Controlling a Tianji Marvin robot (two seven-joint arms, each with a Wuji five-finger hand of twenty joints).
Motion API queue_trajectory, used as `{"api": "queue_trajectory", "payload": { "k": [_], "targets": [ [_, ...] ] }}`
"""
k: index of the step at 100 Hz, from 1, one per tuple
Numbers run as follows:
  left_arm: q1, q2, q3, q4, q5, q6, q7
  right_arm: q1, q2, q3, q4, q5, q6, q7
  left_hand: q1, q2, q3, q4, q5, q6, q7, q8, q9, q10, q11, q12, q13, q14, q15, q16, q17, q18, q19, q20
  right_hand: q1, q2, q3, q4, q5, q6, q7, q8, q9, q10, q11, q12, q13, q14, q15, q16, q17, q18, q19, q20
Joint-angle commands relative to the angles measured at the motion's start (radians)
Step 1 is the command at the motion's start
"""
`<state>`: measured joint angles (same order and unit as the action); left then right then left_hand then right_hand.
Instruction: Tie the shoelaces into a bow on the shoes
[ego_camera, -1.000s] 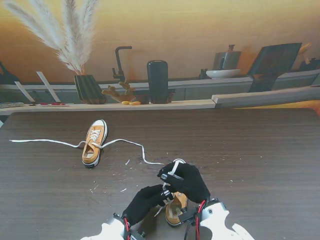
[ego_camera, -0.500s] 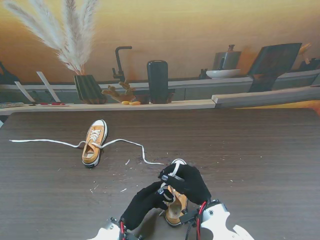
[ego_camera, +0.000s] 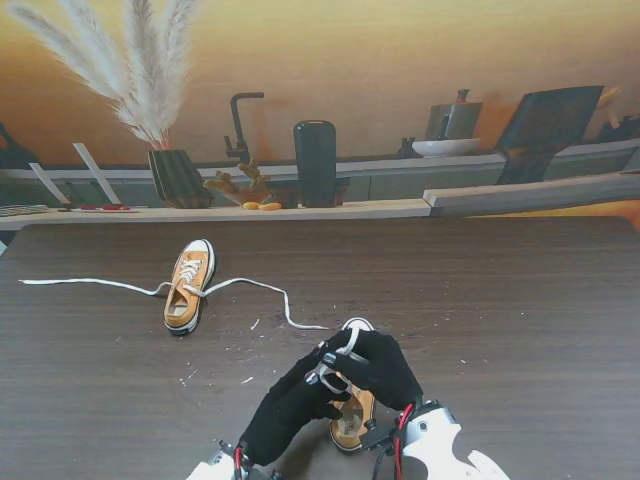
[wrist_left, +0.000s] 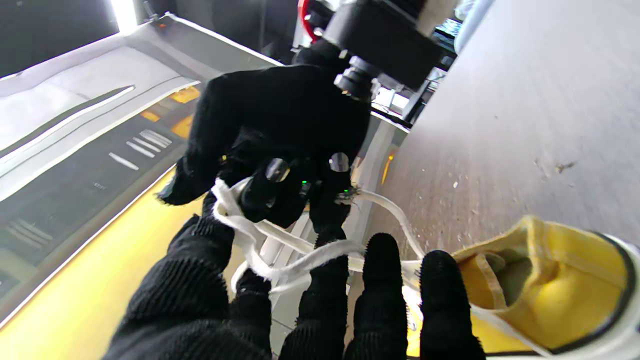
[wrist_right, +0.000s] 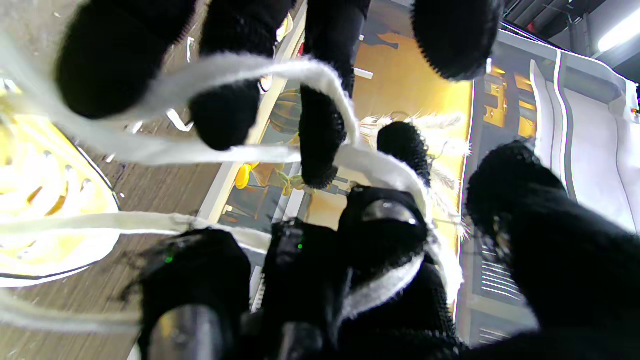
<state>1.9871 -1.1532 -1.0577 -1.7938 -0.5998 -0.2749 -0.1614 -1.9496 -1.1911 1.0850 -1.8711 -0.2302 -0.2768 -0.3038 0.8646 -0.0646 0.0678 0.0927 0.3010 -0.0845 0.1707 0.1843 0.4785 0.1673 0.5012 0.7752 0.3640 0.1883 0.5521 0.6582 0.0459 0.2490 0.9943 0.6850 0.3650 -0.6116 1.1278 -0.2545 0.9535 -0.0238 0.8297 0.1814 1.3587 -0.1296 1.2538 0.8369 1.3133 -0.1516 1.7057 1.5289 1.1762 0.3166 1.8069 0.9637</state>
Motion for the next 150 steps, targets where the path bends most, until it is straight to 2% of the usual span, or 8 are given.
{"api": "queue_trajectory", "payload": {
  "k": [1,25,52,81,104,118,129,150],
  "targets": [
    [-0.001,-0.004,0.003,-0.004,0.000,-0.006,-0.015,-0.004,0.004,0.001,-0.005,0.001,0.002,0.015,-0.030,-0.010,-0.023,0.011,-0.032,-0.136,0.006,-0.024,-0.014,-0.043,-0.012,-0.017,-0.014,-0.035,-0.011,0.020,-0.013,-0.065,-0.006,0.019,0.025,-0.012,0.043,-0.031,-0.006,0.009,0.022,-0.020,0.094,0.169,-0.009,-0.012,0.005,-0.184,0.067,0.036,0.020,0.007,0.287,-0.005],
    [0.008,-0.020,0.010,-0.021,-0.083,-0.016,0.015,-0.004,0.005,0.003,-0.005,-0.001,0.004,0.017,-0.011,-0.046,-0.016,-0.001,0.027,-0.164,0.109,0.025,-0.071,-0.062,-0.032,-0.028,-0.059,-0.048,-0.043,0.016,-0.045,-0.078,-0.070,0.026,0.027,-0.014,0.042,-0.031,-0.007,0.006,0.024,-0.022,0.094,0.169,-0.008,-0.012,0.005,-0.184,0.067,0.036,0.020,0.009,0.287,-0.006],
    [0.023,-0.052,0.004,-0.055,-0.256,0.003,0.057,-0.003,0.005,0.006,-0.002,0.000,0.003,0.020,0.078,-0.175,0.056,-0.057,0.191,-0.159,0.340,0.262,-0.035,-0.092,-0.003,-0.028,-0.055,-0.063,-0.034,0.021,-0.045,-0.077,-0.113,0.051,0.028,-0.016,0.041,-0.033,-0.007,0.003,0.029,-0.023,0.094,0.169,-0.008,-0.012,0.005,-0.184,0.067,0.036,0.020,0.009,0.287,-0.006],
    [0.025,-0.061,0.004,-0.083,-0.198,0.008,0.169,-0.008,0.006,0.012,-0.001,0.003,0.002,0.022,0.155,-0.213,0.044,-0.086,0.259,-0.142,0.597,0.429,0.030,-0.100,0.047,-0.020,-0.014,-0.058,0.010,0.024,-0.018,-0.065,-0.066,0.062,0.030,-0.017,0.040,-0.034,-0.007,0.002,0.031,-0.024,0.094,0.169,-0.008,-0.012,0.005,-0.184,0.067,0.036,0.020,0.009,0.287,-0.006],
    [0.018,-0.063,-0.005,-0.090,-0.076,0.007,0.246,-0.012,0.006,0.015,-0.001,0.007,-0.002,0.023,0.191,-0.197,0.010,-0.108,0.273,-0.082,0.768,0.457,0.080,-0.112,0.058,-0.036,0.007,-0.051,0.019,0.009,-0.013,-0.052,-0.050,0.041,0.033,-0.018,0.040,-0.035,-0.007,-0.001,0.034,-0.025,0.093,0.169,-0.008,-0.012,0.005,-0.183,0.066,0.036,0.020,0.009,0.287,-0.006],
    [0.014,-0.060,-0.015,-0.086,-0.080,-0.022,0.227,-0.014,0.005,0.016,-0.001,0.008,-0.004,0.023,0.245,-0.127,-0.040,-0.113,0.177,-0.001,0.845,0.501,0.073,-0.126,0.048,-0.050,-0.004,-0.048,-0.012,-0.014,-0.032,-0.052,-0.089,0.019,0.034,-0.018,0.038,-0.036,-0.007,-0.003,0.037,-0.026,0.093,0.170,-0.009,-0.012,0.005,-0.182,0.066,0.036,0.020,0.009,0.287,-0.006],
    [0.008,-0.056,-0.016,-0.075,-0.084,-0.063,0.204,-0.015,0.005,0.018,0.000,0.009,-0.004,0.023,0.264,-0.096,-0.059,-0.107,0.142,0.002,0.861,0.528,0.112,-0.128,-0.008,-0.072,0.005,-0.036,-0.032,-0.028,-0.041,-0.041,-0.126,0.008,0.035,-0.018,0.038,-0.036,-0.008,-0.004,0.038,-0.028,0.093,0.170,-0.009,-0.012,0.005,-0.180,0.066,0.036,0.020,0.009,0.287,-0.006],
    [0.003,-0.059,-0.018,-0.072,-0.093,-0.092,0.216,-0.018,0.006,0.021,0.000,0.010,-0.003,0.024,0.304,-0.056,-0.059,-0.113,0.273,0.063,0.775,0.515,0.239,-0.116,-0.064,-0.075,0.035,-0.013,-0.052,-0.039,-0.038,-0.027,-0.150,0.014,0.036,-0.018,0.036,-0.038,-0.008,-0.007,0.042,-0.029,0.093,0.170,-0.009,-0.012,0.005,-0.179,0.066,0.036,0.020,0.009,0.287,-0.007]
  ]
}}
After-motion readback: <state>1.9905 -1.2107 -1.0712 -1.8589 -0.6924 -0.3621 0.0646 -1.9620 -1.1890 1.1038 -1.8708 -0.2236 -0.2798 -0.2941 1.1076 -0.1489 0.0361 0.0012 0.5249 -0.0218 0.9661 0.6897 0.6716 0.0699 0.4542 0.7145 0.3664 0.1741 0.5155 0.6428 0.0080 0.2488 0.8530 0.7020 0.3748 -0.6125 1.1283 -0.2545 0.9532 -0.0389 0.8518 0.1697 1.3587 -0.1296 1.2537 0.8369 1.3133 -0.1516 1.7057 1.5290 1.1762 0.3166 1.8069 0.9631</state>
